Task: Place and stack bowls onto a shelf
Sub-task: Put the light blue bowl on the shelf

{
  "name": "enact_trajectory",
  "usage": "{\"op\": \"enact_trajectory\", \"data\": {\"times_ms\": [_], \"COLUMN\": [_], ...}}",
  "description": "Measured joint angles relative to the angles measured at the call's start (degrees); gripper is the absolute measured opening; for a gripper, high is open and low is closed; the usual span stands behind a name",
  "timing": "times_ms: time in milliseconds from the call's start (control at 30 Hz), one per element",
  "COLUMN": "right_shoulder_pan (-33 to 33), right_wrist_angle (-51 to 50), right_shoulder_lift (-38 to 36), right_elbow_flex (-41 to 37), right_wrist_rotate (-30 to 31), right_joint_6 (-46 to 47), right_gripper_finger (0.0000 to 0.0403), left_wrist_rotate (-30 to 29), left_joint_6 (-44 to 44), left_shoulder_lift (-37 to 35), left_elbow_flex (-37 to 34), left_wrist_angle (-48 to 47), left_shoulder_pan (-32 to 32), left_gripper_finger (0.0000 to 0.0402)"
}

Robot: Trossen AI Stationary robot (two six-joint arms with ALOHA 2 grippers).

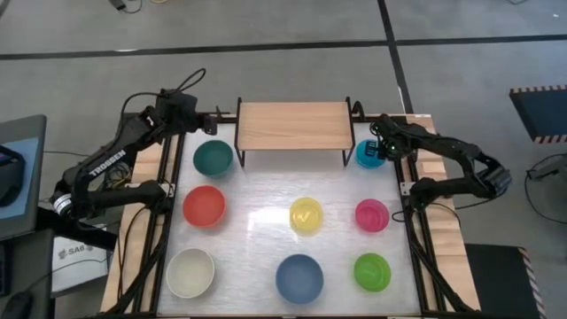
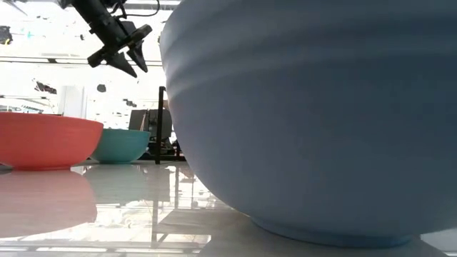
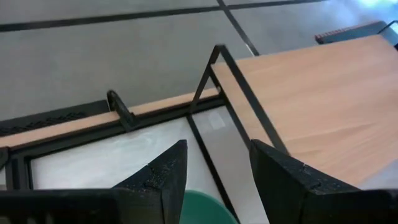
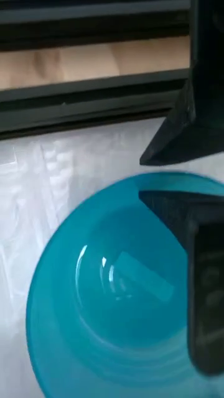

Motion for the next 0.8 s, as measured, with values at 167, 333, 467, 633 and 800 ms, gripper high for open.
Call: {"op": "enact_trajectory", "data": {"times_ms": [167, 333, 467, 633, 800], "right_shoulder_pan": [0.1, 0.9, 1.0, 1.9, 4.8], "right_wrist_angle": [0.6, -1.5, -2.7, 1.1, 5.4], "right_shoulder_lift": [-1.4, -8.6, -15.3, -20.7, -19.9], "right_elbow_flex": [0.1, 1.5, 5.6, 12.4, 19.2], "right_wrist_rotate": [1.1, 5.4, 10.1, 14.0, 14.0], "right_joint_6": [-1.3, 0.5, 1.8, -0.6, -4.4], "right_gripper_finger": [0.0022, 0.0027, 0.0024, 0.0024, 0.0024], "left_wrist_rotate": [0.1, 0.2, -0.9, -2.0, -2.9], "left_joint_6": [0.0, 1.4, 2.8, 2.9, 3.0], "left_shoulder_lift": [0.0, 0.0, -0.4, -0.7, -0.7], "left_elbow_flex": [2.1, 4.7, 5.7, 5.7, 5.7], "left_wrist_angle": [-0.9, -3.5, -5.6, -7.0, -6.8], "left_shoulder_pan": [-0.2, -1.9, -4.1, -6.6, -8.7], "left_gripper_finger": [0.0149, 0.0136, 0.0128, 0.0126, 0.0126]}}
